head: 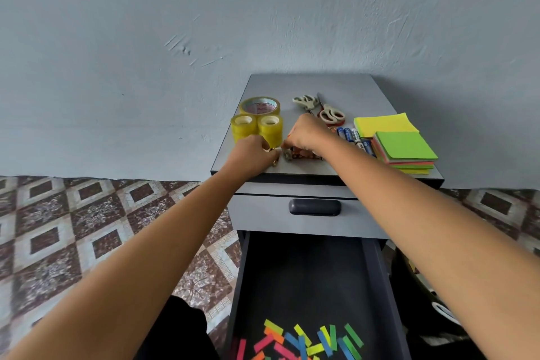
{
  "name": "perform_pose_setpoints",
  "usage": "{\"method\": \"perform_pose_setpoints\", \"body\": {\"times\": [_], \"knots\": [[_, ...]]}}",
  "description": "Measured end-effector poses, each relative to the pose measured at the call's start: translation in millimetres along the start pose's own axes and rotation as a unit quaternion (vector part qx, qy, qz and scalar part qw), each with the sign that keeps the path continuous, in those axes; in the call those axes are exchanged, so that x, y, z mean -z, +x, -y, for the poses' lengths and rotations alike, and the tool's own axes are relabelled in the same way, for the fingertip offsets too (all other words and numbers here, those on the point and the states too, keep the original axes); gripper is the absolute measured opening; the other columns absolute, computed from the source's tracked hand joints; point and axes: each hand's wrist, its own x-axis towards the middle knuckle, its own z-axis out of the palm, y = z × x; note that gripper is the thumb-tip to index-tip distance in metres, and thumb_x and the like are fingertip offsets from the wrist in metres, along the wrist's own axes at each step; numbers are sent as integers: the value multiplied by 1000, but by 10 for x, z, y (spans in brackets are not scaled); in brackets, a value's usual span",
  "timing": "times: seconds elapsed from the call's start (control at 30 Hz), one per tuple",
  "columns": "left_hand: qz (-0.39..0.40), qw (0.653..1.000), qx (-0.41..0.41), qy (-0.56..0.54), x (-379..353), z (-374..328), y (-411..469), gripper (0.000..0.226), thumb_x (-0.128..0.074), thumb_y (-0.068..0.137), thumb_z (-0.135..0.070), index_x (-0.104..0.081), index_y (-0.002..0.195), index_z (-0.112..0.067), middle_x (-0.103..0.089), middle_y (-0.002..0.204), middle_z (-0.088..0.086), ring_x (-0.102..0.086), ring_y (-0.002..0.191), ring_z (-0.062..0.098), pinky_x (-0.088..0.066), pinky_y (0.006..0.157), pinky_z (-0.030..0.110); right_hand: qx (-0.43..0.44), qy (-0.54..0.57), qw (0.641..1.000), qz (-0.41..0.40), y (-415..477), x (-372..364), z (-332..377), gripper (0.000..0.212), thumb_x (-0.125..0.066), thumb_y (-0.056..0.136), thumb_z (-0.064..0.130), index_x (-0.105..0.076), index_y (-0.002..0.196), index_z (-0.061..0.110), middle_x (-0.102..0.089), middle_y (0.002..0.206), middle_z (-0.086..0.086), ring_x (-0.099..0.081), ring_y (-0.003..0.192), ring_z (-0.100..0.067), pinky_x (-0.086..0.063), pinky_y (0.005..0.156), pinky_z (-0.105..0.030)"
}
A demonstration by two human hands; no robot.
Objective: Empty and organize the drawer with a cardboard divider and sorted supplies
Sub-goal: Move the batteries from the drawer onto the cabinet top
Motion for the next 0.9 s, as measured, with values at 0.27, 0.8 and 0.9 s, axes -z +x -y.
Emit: {"method": "perform_pose_setpoints", "body": {"times": [0.27,0.8,0.9], "knots": [[53,994,-83,41,44,47,-116,42,-63,86,-27,-53,125,-14,-62,109,8,-54,92,18,-40,77,25,11,-11,1000,-26,54,-19,-39,25,-69,83,23,-67,94,1,-69,91,-12,-60,73,-20,-49,64,-25],[-25,994,-106,8,-84,155,1,29,-62,87,-24,-64,114,-14,-62,112,5,-50,85,12,-35,75,21,235,-138,960,-57,-174,-143,-393,34,-57,90,33,-63,121,22,-62,119,-2,-48,114,-26,-43,94,-40],[-27,994,-105,3,-85,166,16,30,-64,86,-25,-65,113,-14,-64,112,5,-52,85,13,-38,74,21,249,-163,952,-75,-174,-183,-394,32,-54,92,36,-63,119,23,-62,117,0,-47,111,-24,-44,89,-39]]}}
